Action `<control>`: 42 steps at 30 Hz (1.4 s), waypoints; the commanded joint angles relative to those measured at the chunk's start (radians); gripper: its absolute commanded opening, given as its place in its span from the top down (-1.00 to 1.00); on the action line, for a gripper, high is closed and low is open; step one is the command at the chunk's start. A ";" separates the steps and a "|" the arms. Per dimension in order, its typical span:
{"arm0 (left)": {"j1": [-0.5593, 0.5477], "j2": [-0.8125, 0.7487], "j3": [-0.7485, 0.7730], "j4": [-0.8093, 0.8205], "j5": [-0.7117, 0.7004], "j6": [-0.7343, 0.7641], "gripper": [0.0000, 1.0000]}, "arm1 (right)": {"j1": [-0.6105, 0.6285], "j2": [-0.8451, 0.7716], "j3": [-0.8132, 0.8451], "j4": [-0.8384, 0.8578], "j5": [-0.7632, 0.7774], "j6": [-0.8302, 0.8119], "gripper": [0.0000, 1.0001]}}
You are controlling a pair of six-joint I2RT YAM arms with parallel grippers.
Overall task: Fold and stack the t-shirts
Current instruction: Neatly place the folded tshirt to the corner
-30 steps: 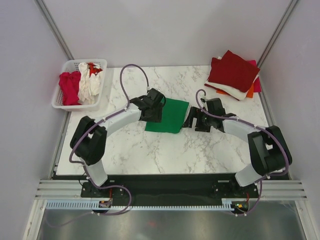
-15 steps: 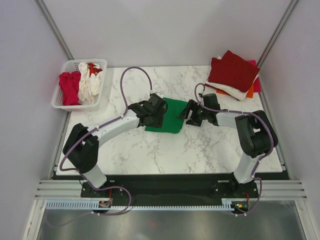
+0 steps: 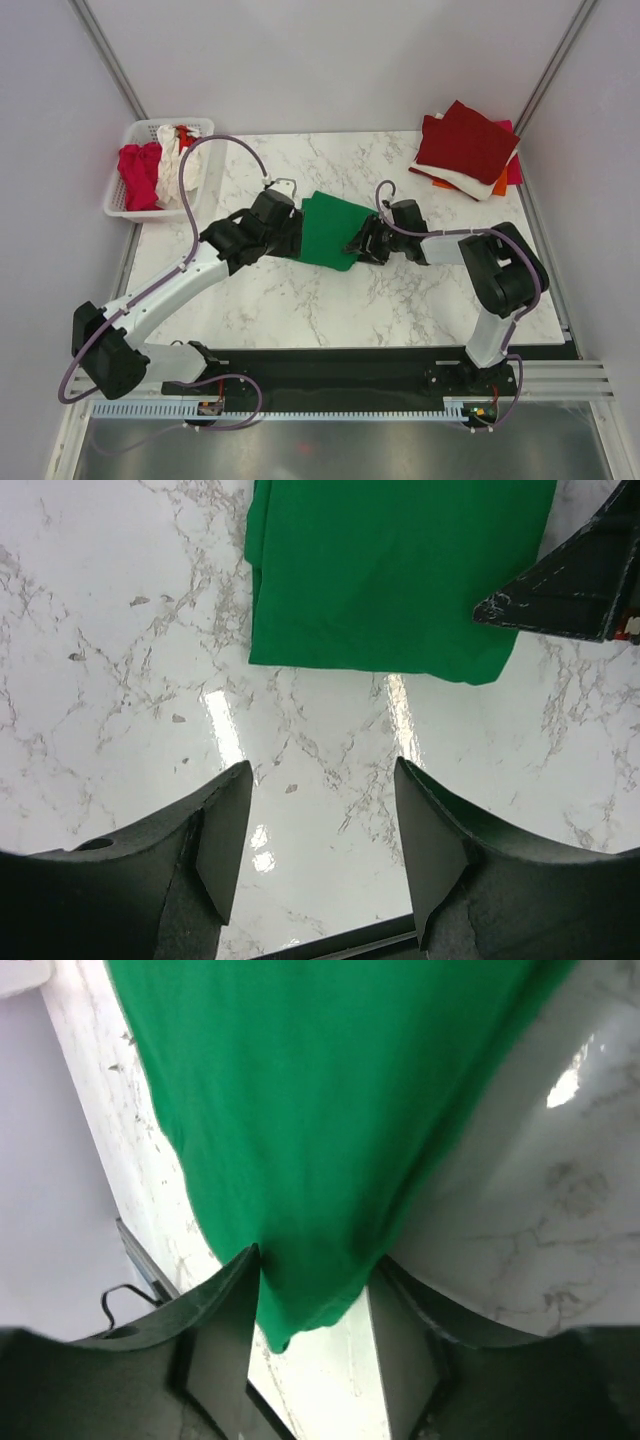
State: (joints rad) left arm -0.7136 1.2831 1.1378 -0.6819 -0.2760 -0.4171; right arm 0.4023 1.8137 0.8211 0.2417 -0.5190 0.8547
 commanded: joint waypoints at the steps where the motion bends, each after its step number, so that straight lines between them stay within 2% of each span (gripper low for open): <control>1: 0.008 -0.030 -0.050 -0.030 0.004 0.032 -0.33 | 0.010 0.053 -0.045 -0.075 0.033 -0.009 -0.06; 2: 0.008 -0.034 -0.058 -0.030 0.004 0.032 -0.33 | 0.009 0.064 -0.037 -0.076 0.037 -0.017 0.12; 3: 0.011 -0.036 -0.062 -0.030 0.004 0.032 -0.33 | 0.009 0.087 -0.030 -0.079 0.053 -0.029 0.44; 5: 0.011 -0.036 -0.075 -0.030 0.004 0.032 -0.33 | 0.026 0.099 -0.010 -0.059 0.028 -0.036 0.54; 7: 0.013 -0.021 -0.063 -0.030 0.004 0.032 -0.33 | 0.087 0.078 0.028 -0.070 0.000 -0.077 0.26; 8: 0.013 -0.010 -0.055 -0.030 0.004 0.032 -0.33 | 0.105 0.052 0.036 -0.159 0.035 -0.100 -0.21; 9: 0.013 0.013 -0.037 -0.030 -0.012 -0.015 -0.34 | 0.118 -0.021 0.035 -0.197 0.121 -0.129 -0.44; 11: 0.011 0.044 -0.024 0.007 0.006 -0.025 -0.32 | 0.112 -0.103 0.007 -0.286 0.189 -0.146 -0.87; 12: 0.008 0.056 -0.021 0.024 0.015 -0.025 -0.32 | 0.104 -0.170 0.007 -0.324 0.227 -0.158 -0.93; 13: 0.006 0.088 -0.019 0.036 0.030 -0.025 -0.32 | 0.080 -0.200 0.010 -0.390 0.273 -0.181 -0.96; 18: -0.032 0.203 -0.004 0.139 0.023 0.017 -0.36 | -0.017 -0.342 0.000 -0.484 0.370 -0.224 -0.96; 20: -0.038 0.280 0.000 0.162 0.021 0.011 -0.44 | -0.072 -0.340 -0.010 -0.484 0.363 -0.232 -0.96; 23: -0.038 0.367 0.027 0.179 0.064 -0.080 -0.52 | -0.100 -0.291 0.007 -0.475 0.327 -0.241 -0.96; 26: -0.037 0.389 -0.010 0.289 0.165 -0.205 -0.59 | -0.105 -0.271 0.012 -0.447 0.307 -0.241 -0.96; 31: -0.038 0.412 -0.064 0.289 0.166 -0.206 -0.59 | -0.121 -0.238 0.009 -0.414 0.260 -0.243 -0.96; 32: -0.038 0.413 -0.070 0.405 0.181 -0.286 -0.61 | -0.123 -0.232 0.009 -0.409 0.252 -0.243 -0.96; 33: -0.038 0.413 -0.081 0.415 0.164 -0.389 -0.61 | -0.126 -0.229 0.007 -0.398 0.246 -0.243 -0.96; 36: -0.041 0.407 -0.111 0.452 0.146 -0.434 -0.56 | -0.137 -0.208 -0.002 -0.366 0.217 -0.233 -0.96; 41: -0.041 0.401 -0.182 0.567 0.126 -0.488 -0.49 | -0.157 -0.113 -0.017 -0.199 0.110 -0.149 -0.96; 42: -0.040 0.424 -0.181 0.570 0.115 -0.491 -0.42 | -0.157 -0.094 -0.017 -0.152 0.097 -0.135 -0.96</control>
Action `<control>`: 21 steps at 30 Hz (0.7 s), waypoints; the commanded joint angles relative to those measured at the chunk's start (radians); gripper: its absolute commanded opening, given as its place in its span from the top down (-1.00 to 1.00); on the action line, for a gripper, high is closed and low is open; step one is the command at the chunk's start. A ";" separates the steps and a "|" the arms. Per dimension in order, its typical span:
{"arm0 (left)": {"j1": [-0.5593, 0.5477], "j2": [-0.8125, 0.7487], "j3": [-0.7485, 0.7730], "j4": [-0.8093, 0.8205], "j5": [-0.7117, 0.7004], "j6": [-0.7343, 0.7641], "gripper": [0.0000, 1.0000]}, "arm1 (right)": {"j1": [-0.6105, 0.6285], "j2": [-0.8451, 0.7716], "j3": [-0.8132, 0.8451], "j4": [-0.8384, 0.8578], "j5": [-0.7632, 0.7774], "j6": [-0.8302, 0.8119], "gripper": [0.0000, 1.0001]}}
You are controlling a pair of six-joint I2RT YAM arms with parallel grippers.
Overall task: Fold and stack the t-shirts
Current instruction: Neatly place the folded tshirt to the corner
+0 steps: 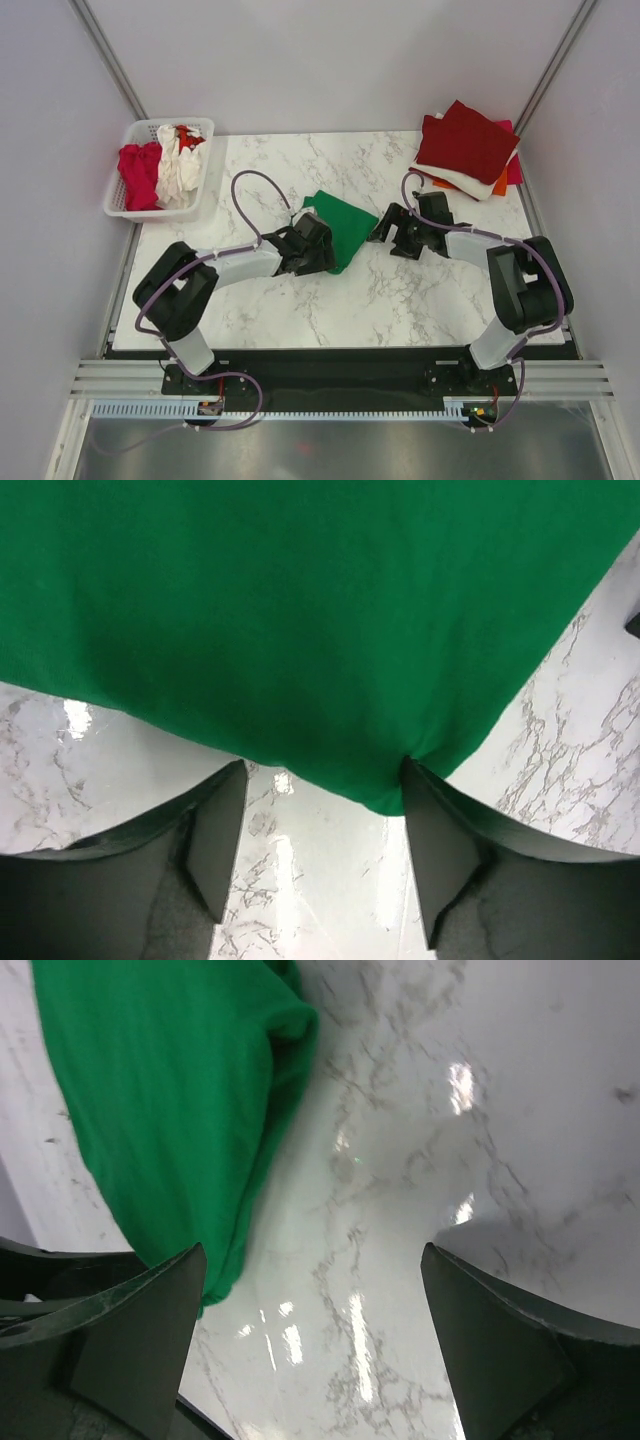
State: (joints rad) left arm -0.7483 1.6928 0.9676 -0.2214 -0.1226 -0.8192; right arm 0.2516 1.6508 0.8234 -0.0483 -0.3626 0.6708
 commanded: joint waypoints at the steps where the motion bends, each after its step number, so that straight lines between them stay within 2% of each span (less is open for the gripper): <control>1: -0.005 0.027 -0.007 0.111 -0.044 -0.092 -0.34 | -0.008 0.088 -0.017 0.160 -0.082 0.081 -0.96; 2: -0.006 0.037 -0.003 0.122 -0.057 -0.093 -0.25 | -0.008 0.121 -0.017 0.185 -0.099 0.098 -0.96; 3: -0.005 0.050 -0.001 0.126 -0.066 -0.093 0.11 | -0.006 0.135 -0.014 0.226 -0.110 0.113 -0.94; 6: -0.006 0.067 0.020 0.129 -0.097 -0.072 0.75 | -0.006 0.156 -0.009 0.240 -0.113 0.150 -0.94; 8: -0.005 0.039 0.033 0.128 -0.112 -0.060 0.95 | -0.006 0.156 -0.001 0.214 -0.089 0.156 -0.95; 14: 0.004 -0.064 0.097 0.077 -0.112 -0.060 0.95 | 0.002 0.182 0.002 0.221 -0.090 0.211 -0.96; 21: 0.015 -0.082 0.171 0.019 -0.095 -0.081 0.95 | 0.009 0.253 0.016 0.303 -0.131 0.282 -0.96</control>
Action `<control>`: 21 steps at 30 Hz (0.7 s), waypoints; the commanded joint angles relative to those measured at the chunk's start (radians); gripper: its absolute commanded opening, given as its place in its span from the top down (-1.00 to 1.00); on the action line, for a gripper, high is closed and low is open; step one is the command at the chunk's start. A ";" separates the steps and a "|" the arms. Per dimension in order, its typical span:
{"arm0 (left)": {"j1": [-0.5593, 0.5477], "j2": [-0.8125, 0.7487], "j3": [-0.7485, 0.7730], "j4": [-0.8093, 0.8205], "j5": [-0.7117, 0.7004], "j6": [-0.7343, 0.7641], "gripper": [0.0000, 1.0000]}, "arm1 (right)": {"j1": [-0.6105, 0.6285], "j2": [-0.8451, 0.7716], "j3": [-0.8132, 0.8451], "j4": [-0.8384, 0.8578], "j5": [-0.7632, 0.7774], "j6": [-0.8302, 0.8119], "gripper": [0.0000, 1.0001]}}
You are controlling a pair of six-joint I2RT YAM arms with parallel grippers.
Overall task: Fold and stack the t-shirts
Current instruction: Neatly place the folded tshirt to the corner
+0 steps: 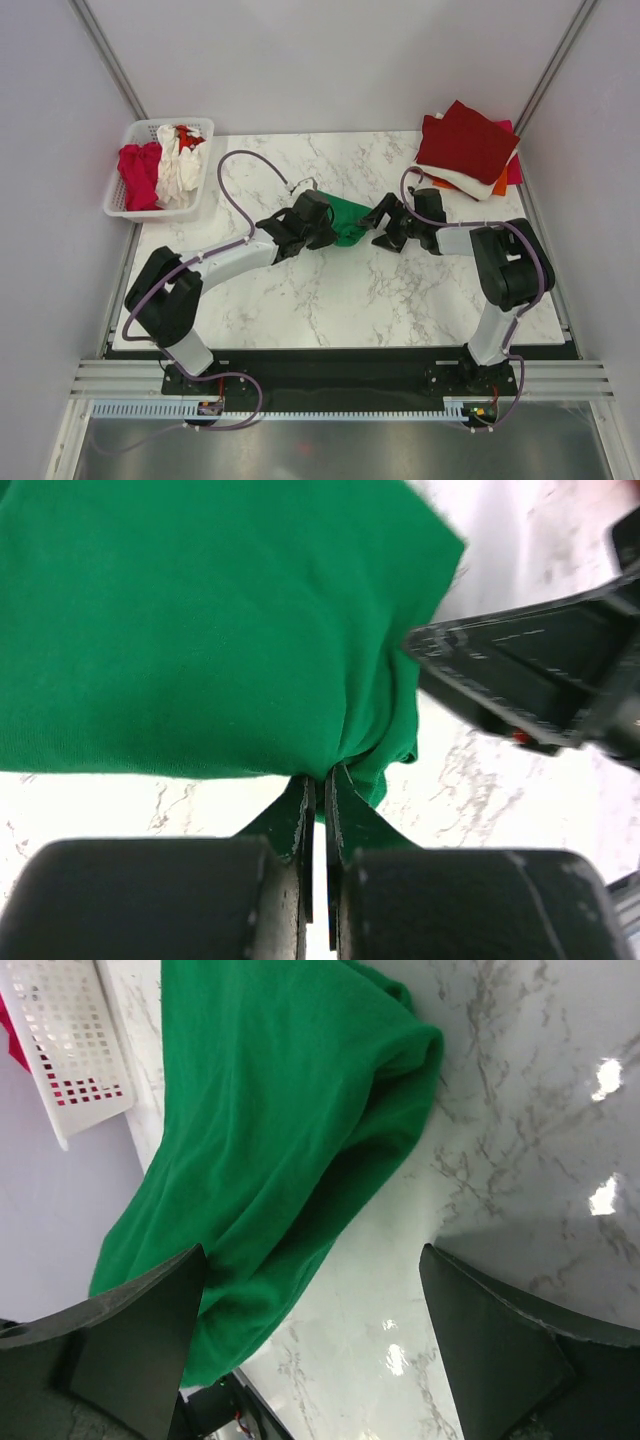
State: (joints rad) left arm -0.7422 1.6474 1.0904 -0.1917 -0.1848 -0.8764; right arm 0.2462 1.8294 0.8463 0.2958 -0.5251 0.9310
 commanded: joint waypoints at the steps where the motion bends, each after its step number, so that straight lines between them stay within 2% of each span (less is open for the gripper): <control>1: 0.010 -0.035 0.063 -0.017 -0.028 -0.024 0.96 | 0.016 0.088 -0.004 -0.037 0.031 0.028 -0.96; 13: 0.017 -0.035 0.071 -0.029 -0.028 -0.035 0.95 | 0.050 0.221 0.043 0.045 -0.006 0.114 -0.96; 21: 0.024 -0.073 0.052 -0.031 -0.027 -0.036 0.95 | 0.050 0.275 0.066 0.057 0.054 0.140 -0.90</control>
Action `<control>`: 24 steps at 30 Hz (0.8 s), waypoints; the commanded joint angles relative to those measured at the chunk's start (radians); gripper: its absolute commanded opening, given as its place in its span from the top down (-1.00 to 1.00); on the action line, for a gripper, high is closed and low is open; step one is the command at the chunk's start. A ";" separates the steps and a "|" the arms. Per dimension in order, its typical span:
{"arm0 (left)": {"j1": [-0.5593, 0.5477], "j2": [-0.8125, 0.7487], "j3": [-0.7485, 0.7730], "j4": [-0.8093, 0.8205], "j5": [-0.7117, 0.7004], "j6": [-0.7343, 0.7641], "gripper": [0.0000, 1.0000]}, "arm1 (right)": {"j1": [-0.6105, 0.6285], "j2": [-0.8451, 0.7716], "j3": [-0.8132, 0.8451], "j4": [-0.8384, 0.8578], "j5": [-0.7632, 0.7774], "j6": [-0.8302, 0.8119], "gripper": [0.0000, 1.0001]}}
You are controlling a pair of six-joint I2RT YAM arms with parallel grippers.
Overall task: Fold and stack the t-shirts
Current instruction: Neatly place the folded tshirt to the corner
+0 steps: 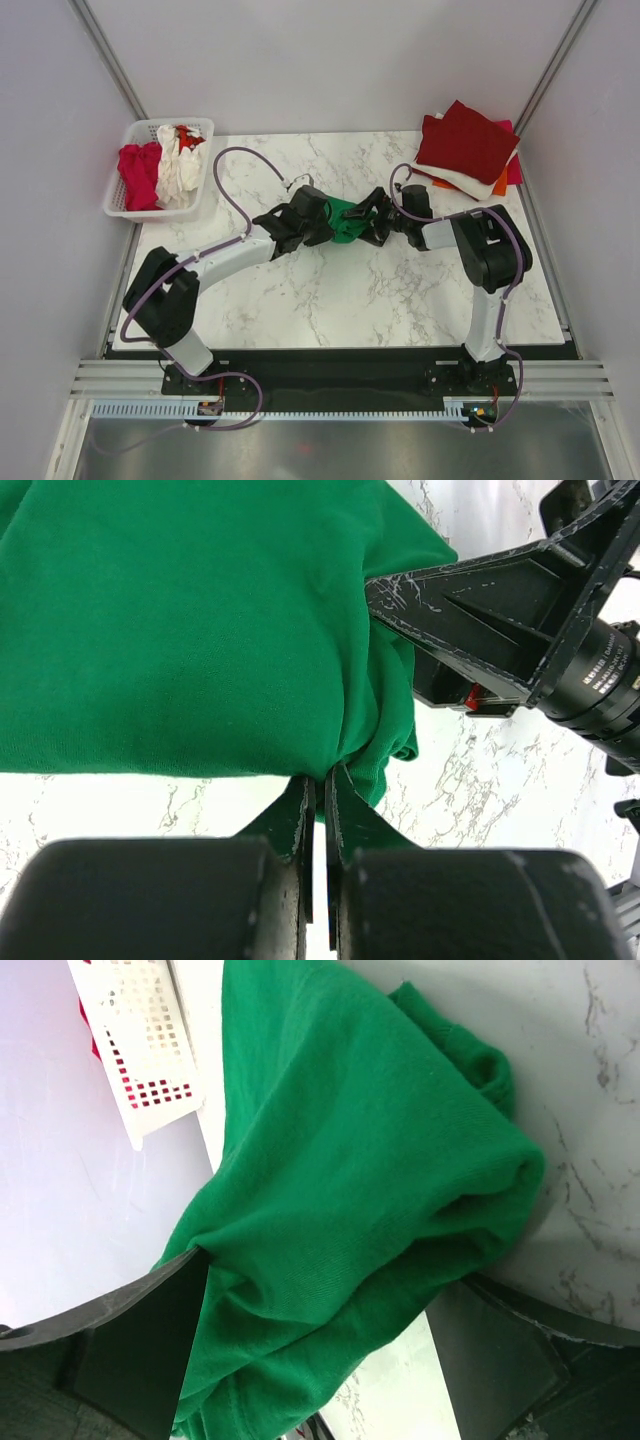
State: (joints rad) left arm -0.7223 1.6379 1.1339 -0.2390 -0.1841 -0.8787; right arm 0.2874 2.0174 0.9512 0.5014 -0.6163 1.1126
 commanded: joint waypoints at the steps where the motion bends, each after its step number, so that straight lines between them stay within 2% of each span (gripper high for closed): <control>1: 0.004 -0.067 0.001 0.017 -0.028 -0.036 0.95 | 0.007 0.087 -0.040 -0.147 0.150 -0.040 -0.88; 6: 0.003 -0.095 -0.026 0.015 -0.025 -0.042 0.95 | -0.004 0.084 -0.043 -0.159 0.182 -0.042 -0.83; 13: 0.003 -0.102 -0.074 0.017 -0.012 -0.045 0.95 | -0.010 0.087 -0.014 -0.144 0.184 -0.033 -0.96; 24: 0.003 -0.121 -0.095 0.018 -0.015 -0.042 0.95 | -0.022 0.116 -0.014 -0.133 0.199 0.003 -0.96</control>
State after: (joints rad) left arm -0.7193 1.5711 1.0401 -0.2409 -0.1810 -0.8932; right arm 0.2821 2.0388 0.9718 0.5217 -0.5751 1.1683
